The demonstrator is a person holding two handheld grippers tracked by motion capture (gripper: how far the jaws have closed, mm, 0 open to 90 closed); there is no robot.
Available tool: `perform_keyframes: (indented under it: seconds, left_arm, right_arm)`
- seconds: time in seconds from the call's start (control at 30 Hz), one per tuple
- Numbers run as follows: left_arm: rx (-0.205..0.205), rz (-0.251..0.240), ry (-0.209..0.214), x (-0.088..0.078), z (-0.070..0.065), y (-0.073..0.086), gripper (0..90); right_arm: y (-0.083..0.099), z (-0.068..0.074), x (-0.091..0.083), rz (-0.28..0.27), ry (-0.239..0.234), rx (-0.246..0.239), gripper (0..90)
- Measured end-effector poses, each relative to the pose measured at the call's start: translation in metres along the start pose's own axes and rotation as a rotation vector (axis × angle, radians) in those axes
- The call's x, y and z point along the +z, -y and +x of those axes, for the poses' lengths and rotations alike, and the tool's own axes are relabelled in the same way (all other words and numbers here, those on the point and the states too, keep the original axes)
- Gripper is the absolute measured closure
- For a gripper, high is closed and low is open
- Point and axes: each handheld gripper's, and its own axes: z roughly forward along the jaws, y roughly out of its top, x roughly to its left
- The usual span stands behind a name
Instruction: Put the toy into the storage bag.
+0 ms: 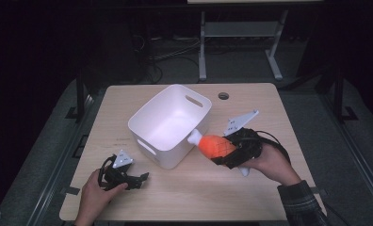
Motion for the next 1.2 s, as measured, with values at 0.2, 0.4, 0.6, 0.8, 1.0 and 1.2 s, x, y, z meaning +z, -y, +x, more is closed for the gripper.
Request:
perform_keyframes:
  seconds: [0.2, 0.4, 0.6, 0.8, 1.0, 1.2]
  left_arm:
    - [0.001, 0.0, 0.0, 0.0, 0.0, 0.0, 12.7]
    - [0.001, 0.0, 0.0, 0.0, 0.0, 0.0, 12.7]
    - [0.001, 0.0, 0.0, 0.0, 0.0, 0.0, 12.7]
    - [0.001, 0.002, 0.002, 0.0, 0.0, 0.0, 12.7]
    - [0.001, 0.001, 0.001, 0.0, 0.0, 0.0, 12.7]
    - [0.001, 0.0, 0.001, 0.0, 0.0, 0.0, 12.7]
  right_arm:
    - [-0.011, -0.003, -0.004, -0.014, -0.009, -0.01, 25.0]
    - [-0.024, -0.006, -0.004, -0.015, -0.012, -0.026, 25.0]
    - [-0.037, -0.008, -0.003, -0.009, -0.016, -0.043, 25.0]
    - [-0.053, -0.01, 0.001, -0.007, -0.022, -0.063, 25.0]
    - [-0.064, -0.011, 0.003, -0.008, -0.027, -0.072, 25.0]
    - [-0.075, -0.012, 0.008, -0.008, -0.034, -0.088, 25.1]
